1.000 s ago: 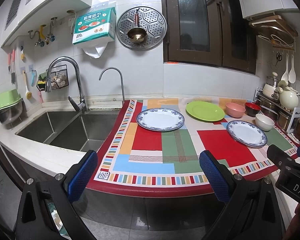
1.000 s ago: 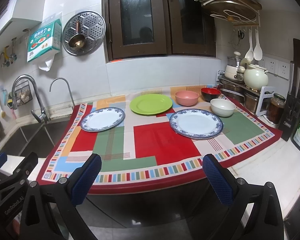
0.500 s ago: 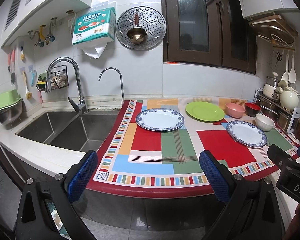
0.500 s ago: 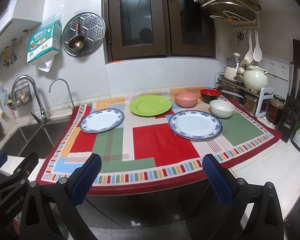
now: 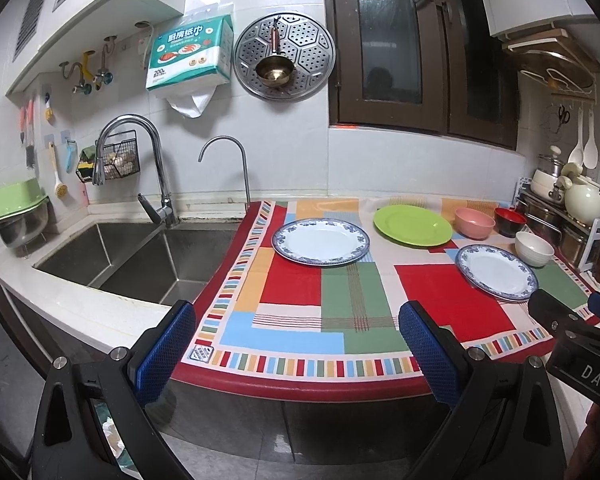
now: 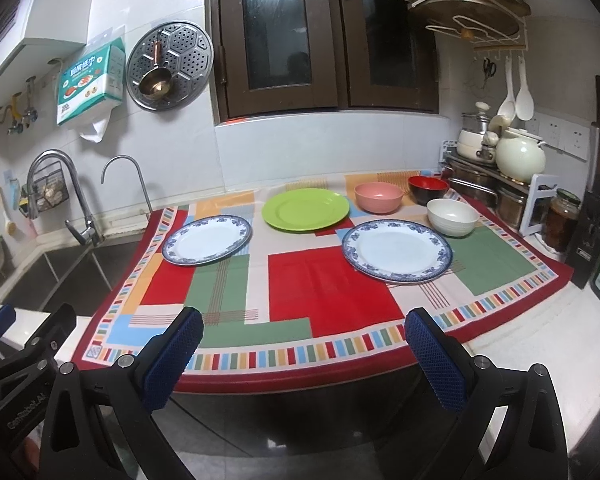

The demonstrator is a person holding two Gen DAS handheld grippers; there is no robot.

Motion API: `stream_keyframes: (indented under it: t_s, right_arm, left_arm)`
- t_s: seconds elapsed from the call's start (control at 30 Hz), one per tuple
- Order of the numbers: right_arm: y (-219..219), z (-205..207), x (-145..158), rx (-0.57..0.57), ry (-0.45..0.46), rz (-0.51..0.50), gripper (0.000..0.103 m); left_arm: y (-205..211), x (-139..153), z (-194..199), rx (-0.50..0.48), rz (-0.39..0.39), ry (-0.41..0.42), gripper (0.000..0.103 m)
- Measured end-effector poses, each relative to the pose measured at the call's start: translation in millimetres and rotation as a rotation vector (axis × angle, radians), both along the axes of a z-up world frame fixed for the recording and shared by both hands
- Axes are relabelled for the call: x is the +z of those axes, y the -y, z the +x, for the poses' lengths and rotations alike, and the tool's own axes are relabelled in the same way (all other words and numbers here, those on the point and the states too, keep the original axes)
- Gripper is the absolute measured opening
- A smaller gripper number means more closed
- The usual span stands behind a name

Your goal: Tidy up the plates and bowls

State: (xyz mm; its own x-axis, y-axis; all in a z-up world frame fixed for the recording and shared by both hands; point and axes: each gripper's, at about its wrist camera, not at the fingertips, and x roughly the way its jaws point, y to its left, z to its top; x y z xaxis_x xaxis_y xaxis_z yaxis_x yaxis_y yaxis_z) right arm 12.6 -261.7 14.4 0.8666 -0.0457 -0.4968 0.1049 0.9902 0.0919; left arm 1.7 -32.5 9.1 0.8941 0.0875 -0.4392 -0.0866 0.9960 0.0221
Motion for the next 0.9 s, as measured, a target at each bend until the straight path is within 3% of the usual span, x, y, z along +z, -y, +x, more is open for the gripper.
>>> stream_keyframes:
  t_s: [0.53, 0.9]
  right_arm:
    - [6, 52, -8, 0.181, 0.011, -0.013, 0.102]
    - [-18, 107, -12, 0.143, 0.005, -0.032, 0.102]
  left_arm:
    - [9, -6, 36, 0.116, 0.028, -0.057, 0.103]
    - [-25, -6, 101, 0.117, 0.077, -0.055, 0.103]
